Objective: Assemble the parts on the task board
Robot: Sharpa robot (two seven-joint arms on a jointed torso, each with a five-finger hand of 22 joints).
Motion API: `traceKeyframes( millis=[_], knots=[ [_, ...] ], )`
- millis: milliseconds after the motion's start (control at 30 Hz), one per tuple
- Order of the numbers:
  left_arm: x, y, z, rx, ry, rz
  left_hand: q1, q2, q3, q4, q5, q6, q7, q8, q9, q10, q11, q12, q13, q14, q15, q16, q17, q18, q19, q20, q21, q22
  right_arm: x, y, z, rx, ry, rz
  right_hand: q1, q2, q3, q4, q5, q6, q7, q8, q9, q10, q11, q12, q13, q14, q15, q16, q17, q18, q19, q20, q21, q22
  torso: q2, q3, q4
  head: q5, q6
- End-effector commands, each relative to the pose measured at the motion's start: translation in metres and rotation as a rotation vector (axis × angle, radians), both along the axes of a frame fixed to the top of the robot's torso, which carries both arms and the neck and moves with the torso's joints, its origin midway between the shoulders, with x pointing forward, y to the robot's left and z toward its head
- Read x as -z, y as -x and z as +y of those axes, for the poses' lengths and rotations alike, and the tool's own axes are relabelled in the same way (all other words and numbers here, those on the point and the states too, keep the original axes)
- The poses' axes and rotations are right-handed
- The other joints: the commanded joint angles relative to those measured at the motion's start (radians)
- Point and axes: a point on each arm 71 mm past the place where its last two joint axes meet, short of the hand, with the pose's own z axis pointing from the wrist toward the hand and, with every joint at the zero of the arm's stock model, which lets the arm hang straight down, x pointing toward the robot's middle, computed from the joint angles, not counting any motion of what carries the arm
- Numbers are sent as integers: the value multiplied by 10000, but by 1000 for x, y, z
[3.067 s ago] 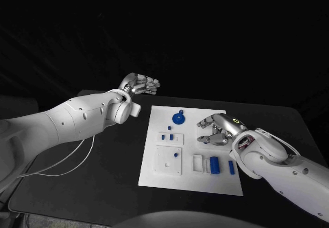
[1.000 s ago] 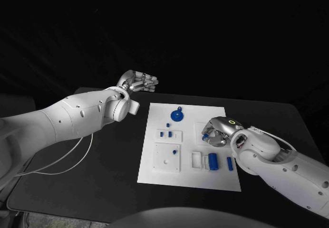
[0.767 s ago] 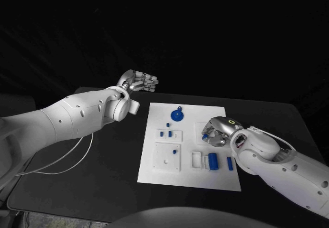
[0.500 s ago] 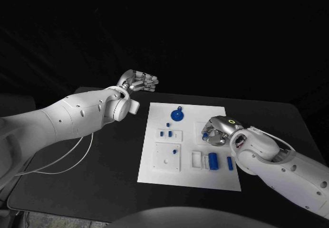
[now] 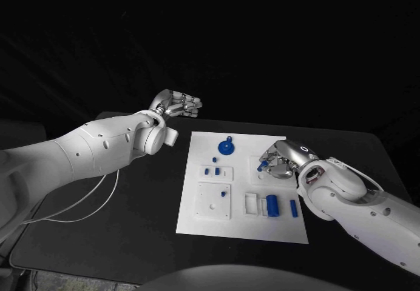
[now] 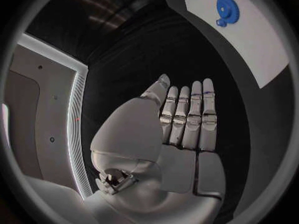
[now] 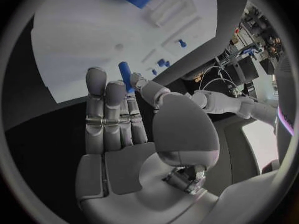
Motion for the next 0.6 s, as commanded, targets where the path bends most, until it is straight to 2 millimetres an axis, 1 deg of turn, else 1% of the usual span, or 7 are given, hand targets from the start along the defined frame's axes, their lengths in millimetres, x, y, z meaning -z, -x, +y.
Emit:
traceKeyframes(
  millis=[33,133,233,367,467,500,600],
  knots=[
    [-1,-1,-2,118,113,-30,-31,89,-9,22,-17,57,-10,-36,-3,-59,-11,0,-10,-71,-21,-36,-7,140,19,55,20,-10,-8,3,4,-20,-1175,432,-105,70,-42,-54,64,174,-127,33,71,272,-234,32,-8,13,-40,-68,16,203,391,-49,-15,3,1,-1,7,30,1],
    [-1,-1,-1,93,103,-36,-31,89,-9,22,-17,57,-10,-36,-3,-59,-11,0,-10,-71,-21,-36,-7,140,19,55,20,-10,-13,5,9,-177,-1437,545,-115,98,-67,-84,66,171,-127,35,81,268,-233,31,-8,14,-39,-75,24,204,396,-48,-3,14,-6,-7,9,47,-6],
    [0,-2,-1,73,93,-41,-31,89,-9,22,-17,57,-10,-36,-3,-59,-11,0,-10,-71,-21,-36,-7,140,19,55,20,-10,-18,8,18,-454,-1711,674,-123,110,-80,-100,68,162,-122,31,87,263,-230,33,-7,1,-39,-90,23,201,392,-47,23,36,-23,-23,5,110,-7],
    [0,-2,-3,83,95,-35,-31,89,-9,22,-17,57,-10,-36,-3,-59,-11,0,-10,-71,-21,-36,-7,140,19,55,20,-10,-21,14,34,-919,-1883,644,-124,147,-110,-116,70,143,-117,32,96,246,-224,34,-6,-14,-38,-101,26,200,382,-44,18,52,-18,-13,17,170,-10],
    [1,-2,-4,99,101,-26,-28,83,-40,27,-17,54,-8,-37,-3,-64,-10,2,-9,-73,-17,-38,-8,139,23,57,20,-36,-19,20,46,-1276,-1798,615,-124,147,-110,-116,70,143,-117,32,96,246,-224,34,-6,-14,-38,-101,26,200,382,-44,18,52,-20,-21,23,240,-8],
    [2,-2,-5,105,105,-18,-28,83,-40,27,-17,54,-8,-37,-3,-64,-10,2,-9,-73,-17,-38,-8,139,23,57,20,-36,-15,23,53,-1483,-1740,673,-124,147,-110,-116,70,143,-117,32,96,246,-224,34,-6,-14,-38,-101,26,200,382,-44,18,52,-18,-24,25,293,-13],
    [2,-2,-7,114,125,5,-28,83,-40,27,-17,54,-8,-37,-3,-64,-10,2,-9,-73,-17,-38,-8,139,23,57,20,-36,-6,33,69,-1980,-1594,823,-130,155,-133,-126,68,143,-116,33,103,245,-224,35,-6,-19,-36,-101,30,197,381,-41,26,69,-19,-33,31,355,-31]
  ],
)
